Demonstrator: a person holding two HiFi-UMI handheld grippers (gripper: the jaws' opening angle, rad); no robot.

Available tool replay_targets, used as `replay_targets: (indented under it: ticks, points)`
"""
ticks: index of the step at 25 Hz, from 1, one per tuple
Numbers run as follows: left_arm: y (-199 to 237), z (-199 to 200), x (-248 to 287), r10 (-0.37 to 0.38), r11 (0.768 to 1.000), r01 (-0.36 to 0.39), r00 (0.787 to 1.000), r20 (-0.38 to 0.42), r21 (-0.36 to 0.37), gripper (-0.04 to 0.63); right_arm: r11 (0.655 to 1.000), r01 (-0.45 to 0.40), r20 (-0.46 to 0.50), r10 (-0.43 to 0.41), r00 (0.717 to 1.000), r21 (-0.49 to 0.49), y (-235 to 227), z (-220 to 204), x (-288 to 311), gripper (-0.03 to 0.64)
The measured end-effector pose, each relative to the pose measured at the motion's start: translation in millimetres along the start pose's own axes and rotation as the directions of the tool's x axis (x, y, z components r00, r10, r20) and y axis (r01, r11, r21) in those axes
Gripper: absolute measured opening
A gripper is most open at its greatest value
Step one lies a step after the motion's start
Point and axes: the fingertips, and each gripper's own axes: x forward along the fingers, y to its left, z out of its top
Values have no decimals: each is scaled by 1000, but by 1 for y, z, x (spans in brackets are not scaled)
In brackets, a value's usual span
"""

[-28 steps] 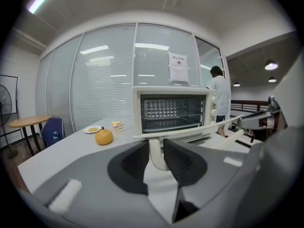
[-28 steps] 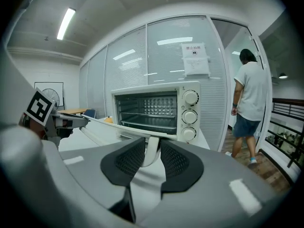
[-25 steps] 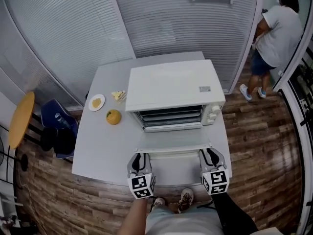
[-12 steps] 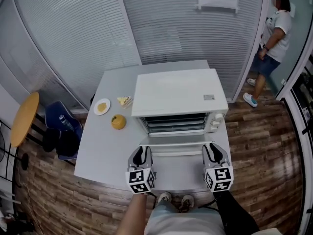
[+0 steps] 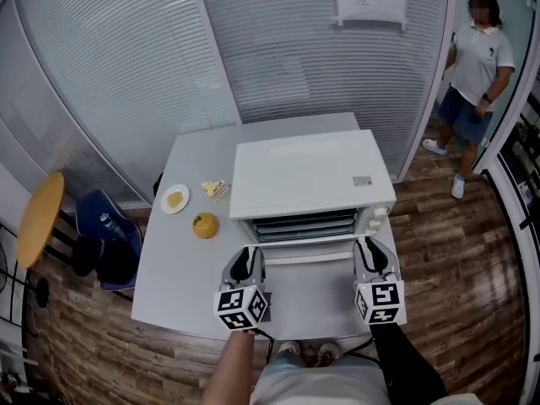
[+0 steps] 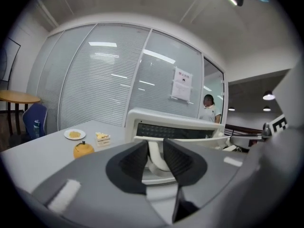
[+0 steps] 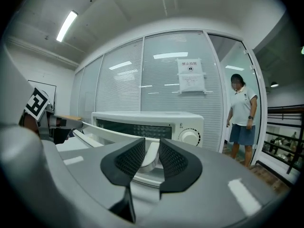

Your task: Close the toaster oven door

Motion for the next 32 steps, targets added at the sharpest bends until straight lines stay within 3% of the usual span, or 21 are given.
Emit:
replay_targets:
  ticks: [13, 18, 28, 32]
  points:
    - [3, 28, 36, -28, 999, 28, 1000, -2, -38, 155, 998, 66, 41, -67, 997, 17, -12, 24, 24, 87]
    - [4, 37, 53, -14, 1000, 15, 999, -28, 17, 155, 997, 68, 44, -69, 997, 31, -18, 31, 41, 86]
    - [3, 37, 54, -28, 999, 29, 999, -27, 21, 161, 997, 68, 36, -69, 997, 40, -20, 32, 47, 86]
    - [0, 41, 50, -39, 995, 41, 999, -27, 88, 168, 997, 74, 31, -75, 997, 20, -18, 33, 44, 87]
